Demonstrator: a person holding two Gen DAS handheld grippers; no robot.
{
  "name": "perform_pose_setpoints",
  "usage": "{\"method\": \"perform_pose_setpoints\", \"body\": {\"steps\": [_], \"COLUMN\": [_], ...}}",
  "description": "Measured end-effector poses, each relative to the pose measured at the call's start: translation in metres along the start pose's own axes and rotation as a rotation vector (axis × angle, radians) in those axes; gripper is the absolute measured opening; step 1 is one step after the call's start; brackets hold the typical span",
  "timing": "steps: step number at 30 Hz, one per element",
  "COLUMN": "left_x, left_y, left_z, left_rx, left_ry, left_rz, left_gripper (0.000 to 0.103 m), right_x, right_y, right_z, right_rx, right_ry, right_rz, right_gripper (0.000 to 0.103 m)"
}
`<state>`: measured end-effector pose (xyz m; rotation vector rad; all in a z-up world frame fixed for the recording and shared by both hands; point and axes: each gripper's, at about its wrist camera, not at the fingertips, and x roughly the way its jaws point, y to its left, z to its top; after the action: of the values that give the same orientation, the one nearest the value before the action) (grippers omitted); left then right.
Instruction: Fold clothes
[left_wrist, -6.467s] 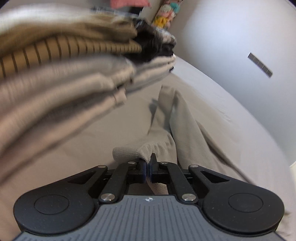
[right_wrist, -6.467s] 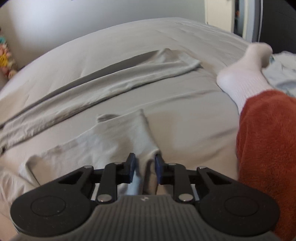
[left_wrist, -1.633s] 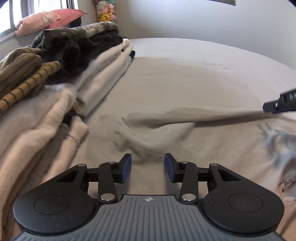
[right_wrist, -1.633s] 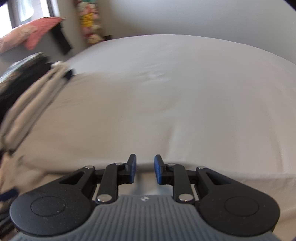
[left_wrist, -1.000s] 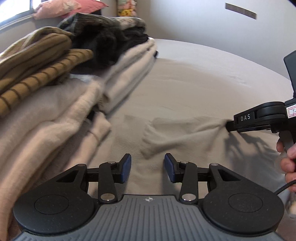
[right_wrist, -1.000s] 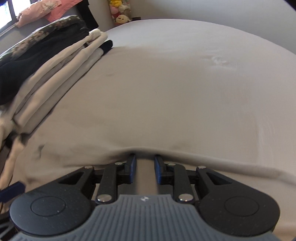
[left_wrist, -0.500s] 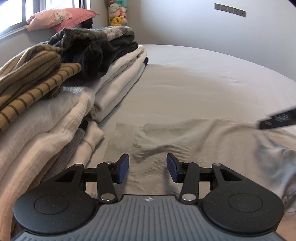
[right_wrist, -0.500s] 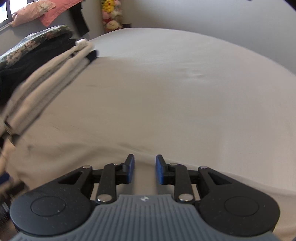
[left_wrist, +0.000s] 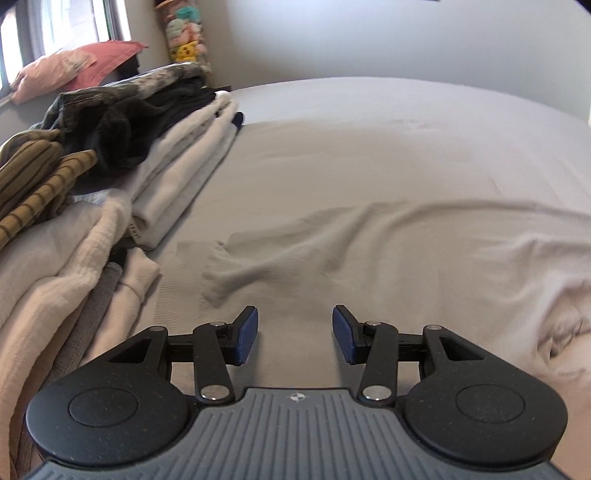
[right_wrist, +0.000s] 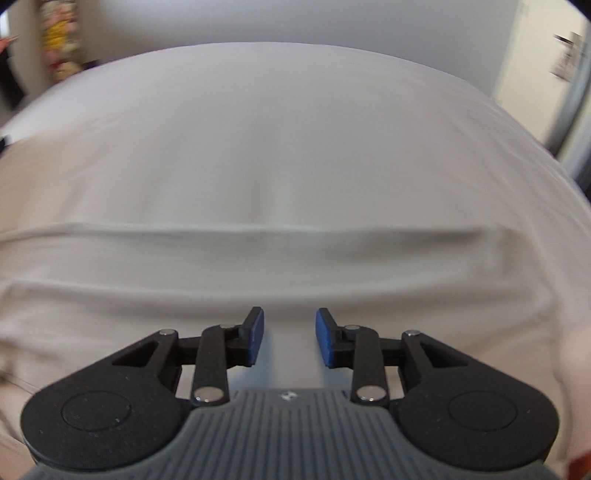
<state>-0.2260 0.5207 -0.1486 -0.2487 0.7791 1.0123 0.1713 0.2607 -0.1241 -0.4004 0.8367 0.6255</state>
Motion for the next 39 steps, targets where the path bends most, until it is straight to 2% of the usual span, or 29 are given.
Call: {"method": "perform_pose_setpoints", "body": {"steps": [5,7,14,18,28,39], "left_x": [0.004,0.004,0.003,0.003,0.007,0.01], "left_y": [-0.008,-0.008,-0.011,-0.007,0.002,-0.007], "left_z": [-0.005,-0.006,-0.009,-0.008,-0.009,-0.013], "left_rx": [0.039,0.048,0.071,0.042,-0.029,0.04], "left_ry": [0.0,-0.011,-0.049,-0.052,-0.04,-0.07], "left_rz": [0.016,0.019,0.034,0.028,0.028,0.077], "left_gripper": [0.053,0.053,0.053,0.053,0.055,0.058], "right_x": [0.016,0.021,0.023,0.017,0.009,0.051], "right_y": [-0.067,-0.088,-0.122,-0.142,-0.19,-0.247], "right_z": [-0.012,-0.016,-0.023,-0.016,0.01,0.014], "right_rx": [0.062,0.106,0.152,0.193,0.312,0.473], "right_ry": [0.055,0.067,0.056,0.024,-0.087,-0.071], "right_rz": [-0.124,-0.143,-0.217,-0.215,-0.145,-0.14], "right_gripper": [0.038,0.043,0.043,0.043,0.042,0.042]}}
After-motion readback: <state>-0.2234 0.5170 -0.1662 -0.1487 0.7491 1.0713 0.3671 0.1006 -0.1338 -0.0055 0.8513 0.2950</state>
